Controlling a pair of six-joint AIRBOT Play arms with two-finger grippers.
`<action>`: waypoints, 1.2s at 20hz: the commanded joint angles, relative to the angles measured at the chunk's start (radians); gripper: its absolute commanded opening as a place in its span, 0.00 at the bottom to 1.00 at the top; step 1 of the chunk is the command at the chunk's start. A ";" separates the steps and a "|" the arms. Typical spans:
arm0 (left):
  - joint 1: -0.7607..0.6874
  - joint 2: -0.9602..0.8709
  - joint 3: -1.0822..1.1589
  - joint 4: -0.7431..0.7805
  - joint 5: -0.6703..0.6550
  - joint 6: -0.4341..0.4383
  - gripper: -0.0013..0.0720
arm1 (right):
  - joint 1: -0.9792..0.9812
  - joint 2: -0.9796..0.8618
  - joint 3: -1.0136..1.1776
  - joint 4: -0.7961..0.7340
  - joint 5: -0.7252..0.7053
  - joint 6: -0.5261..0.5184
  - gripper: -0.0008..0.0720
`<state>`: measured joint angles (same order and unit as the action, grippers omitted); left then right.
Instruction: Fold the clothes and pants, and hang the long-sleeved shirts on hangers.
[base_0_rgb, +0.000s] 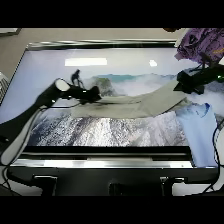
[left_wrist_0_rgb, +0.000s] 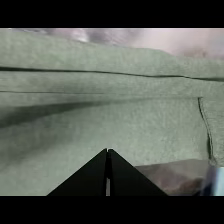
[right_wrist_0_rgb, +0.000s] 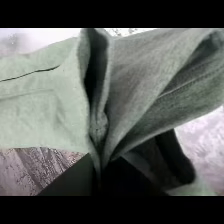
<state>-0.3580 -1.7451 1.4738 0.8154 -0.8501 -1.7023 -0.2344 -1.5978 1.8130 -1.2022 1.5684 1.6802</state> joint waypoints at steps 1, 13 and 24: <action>-0.196 -0.145 0.131 -0.162 0.101 -0.012 0.04 | 0.001 0.048 0.097 -0.108 0.095 0.058 0.05; -0.455 -0.581 0.581 -0.363 0.223 -0.220 0.04 | 0.001 0.063 0.182 -0.110 0.146 0.071 0.05; -0.192 -0.348 0.581 0.062 -0.215 -0.221 0.03 | 0.087 0.062 0.181 -0.037 0.026 0.138 0.05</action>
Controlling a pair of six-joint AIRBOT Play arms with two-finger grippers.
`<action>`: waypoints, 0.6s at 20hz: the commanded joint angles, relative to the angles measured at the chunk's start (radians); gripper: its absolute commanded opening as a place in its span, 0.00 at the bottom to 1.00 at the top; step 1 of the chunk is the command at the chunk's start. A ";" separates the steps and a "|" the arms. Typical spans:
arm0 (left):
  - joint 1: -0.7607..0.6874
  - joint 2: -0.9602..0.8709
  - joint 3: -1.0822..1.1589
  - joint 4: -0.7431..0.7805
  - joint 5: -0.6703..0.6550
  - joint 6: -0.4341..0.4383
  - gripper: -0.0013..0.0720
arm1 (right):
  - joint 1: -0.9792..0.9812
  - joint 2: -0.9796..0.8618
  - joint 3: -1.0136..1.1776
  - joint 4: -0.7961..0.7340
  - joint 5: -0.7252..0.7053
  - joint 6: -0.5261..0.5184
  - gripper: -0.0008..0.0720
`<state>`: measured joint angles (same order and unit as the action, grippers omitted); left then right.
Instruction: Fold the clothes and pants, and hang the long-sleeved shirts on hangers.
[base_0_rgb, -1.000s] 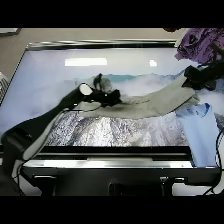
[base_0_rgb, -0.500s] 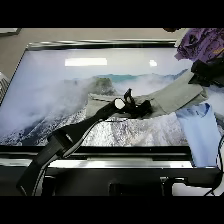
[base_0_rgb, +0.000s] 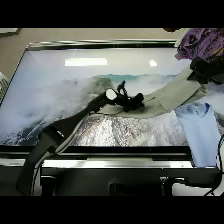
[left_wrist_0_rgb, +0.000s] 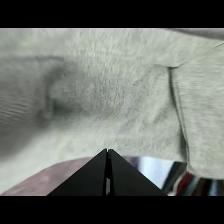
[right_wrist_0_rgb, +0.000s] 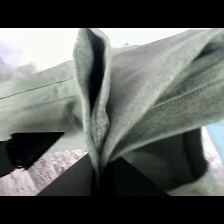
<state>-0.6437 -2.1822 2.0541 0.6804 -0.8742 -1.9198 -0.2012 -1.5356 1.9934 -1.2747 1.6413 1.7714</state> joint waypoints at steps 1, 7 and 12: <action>0.142 0.142 0.001 0.291 -0.267 -0.004 0.03 | 0.100 0.000 0.001 0.034 -0.060 0.073 0.05; 0.432 0.415 0.001 0.619 -0.553 0.072 0.04 | 0.481 -0.028 0.001 -0.163 -0.258 0.345 0.05; 0.596 0.516 0.001 0.618 -0.598 0.079 0.04 | 0.703 -0.173 0.001 -0.206 -0.382 0.465 0.05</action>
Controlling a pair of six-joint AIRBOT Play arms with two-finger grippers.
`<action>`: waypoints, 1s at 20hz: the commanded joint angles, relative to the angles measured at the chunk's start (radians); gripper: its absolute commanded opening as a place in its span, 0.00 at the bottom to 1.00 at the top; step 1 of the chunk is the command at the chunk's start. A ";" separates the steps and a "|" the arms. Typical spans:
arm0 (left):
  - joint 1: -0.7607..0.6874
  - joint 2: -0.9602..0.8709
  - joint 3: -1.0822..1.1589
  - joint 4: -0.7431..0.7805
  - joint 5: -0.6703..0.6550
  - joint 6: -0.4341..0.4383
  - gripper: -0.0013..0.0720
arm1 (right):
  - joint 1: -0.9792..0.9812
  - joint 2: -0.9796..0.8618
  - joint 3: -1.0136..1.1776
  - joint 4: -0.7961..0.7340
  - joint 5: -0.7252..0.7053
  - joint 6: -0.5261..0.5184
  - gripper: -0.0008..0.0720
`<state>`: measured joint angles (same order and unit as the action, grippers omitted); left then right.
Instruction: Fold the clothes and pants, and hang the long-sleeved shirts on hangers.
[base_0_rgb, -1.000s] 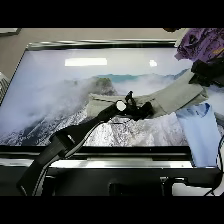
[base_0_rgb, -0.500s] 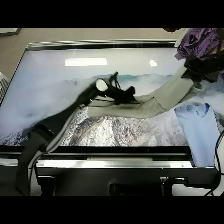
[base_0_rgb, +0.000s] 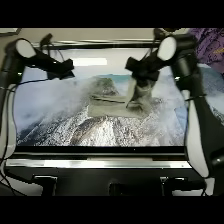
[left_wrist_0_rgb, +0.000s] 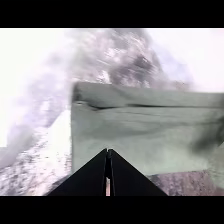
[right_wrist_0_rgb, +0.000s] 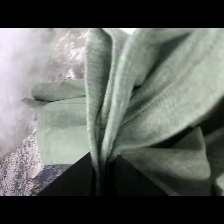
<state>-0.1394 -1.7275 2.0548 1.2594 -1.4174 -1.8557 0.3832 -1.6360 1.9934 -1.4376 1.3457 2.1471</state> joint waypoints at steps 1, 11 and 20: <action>0.112 0.069 0.000 0.039 -0.060 0.016 0.04 | 0.146 -0.114 0.001 -0.036 -0.104 0.094 0.05; 0.154 0.074 -0.044 0.039 -0.084 0.015 0.04 | 0.202 -0.287 0.001 0.109 -0.256 0.149 0.05; 0.154 0.066 -0.073 0.040 -0.075 0.012 0.04 | 0.202 -0.267 0.001 0.335 -0.209 -0.053 0.30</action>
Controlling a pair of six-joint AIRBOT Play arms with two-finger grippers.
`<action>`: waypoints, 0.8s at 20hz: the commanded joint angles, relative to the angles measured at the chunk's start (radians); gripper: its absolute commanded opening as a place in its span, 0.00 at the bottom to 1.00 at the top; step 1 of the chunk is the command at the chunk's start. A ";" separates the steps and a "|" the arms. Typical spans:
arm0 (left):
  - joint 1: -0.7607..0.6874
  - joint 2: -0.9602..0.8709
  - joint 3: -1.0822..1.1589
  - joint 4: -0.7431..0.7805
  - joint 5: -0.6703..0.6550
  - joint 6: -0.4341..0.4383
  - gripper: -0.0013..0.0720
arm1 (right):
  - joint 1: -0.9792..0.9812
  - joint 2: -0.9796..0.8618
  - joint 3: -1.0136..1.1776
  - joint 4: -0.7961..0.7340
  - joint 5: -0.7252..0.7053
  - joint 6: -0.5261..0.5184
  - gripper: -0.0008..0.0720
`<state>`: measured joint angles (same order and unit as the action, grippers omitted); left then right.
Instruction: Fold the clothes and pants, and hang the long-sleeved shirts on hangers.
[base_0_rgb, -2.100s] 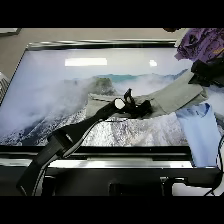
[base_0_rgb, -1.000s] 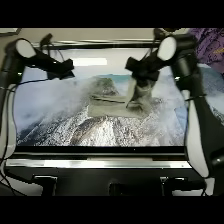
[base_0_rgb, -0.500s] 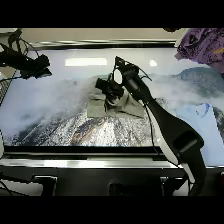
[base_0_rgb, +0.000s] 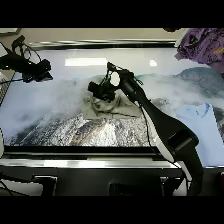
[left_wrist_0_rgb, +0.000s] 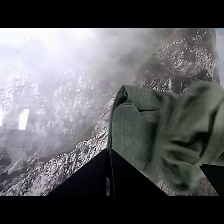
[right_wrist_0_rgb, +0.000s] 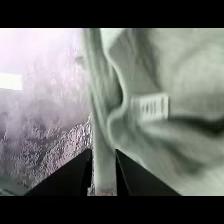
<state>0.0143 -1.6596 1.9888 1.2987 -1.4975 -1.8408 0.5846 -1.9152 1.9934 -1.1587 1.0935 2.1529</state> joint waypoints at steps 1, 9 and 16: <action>0.001 -0.002 -0.007 0.000 0.005 -0.003 0.04 | 0.000 0.026 0.001 0.056 0.060 -0.088 0.30; 0.003 -0.002 -0.007 0.002 0.005 0.001 0.04 | -0.402 0.271 0.001 0.005 0.290 -0.404 0.53; 0.003 -0.002 -0.007 0.013 0.004 0.001 0.04 | -0.862 0.153 -0.200 0.404 0.439 -0.737 0.64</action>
<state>0.0162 -1.6611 1.9820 1.3087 -1.4929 -1.8416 -0.1398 -1.7176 1.8858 -0.9222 1.4780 1.5593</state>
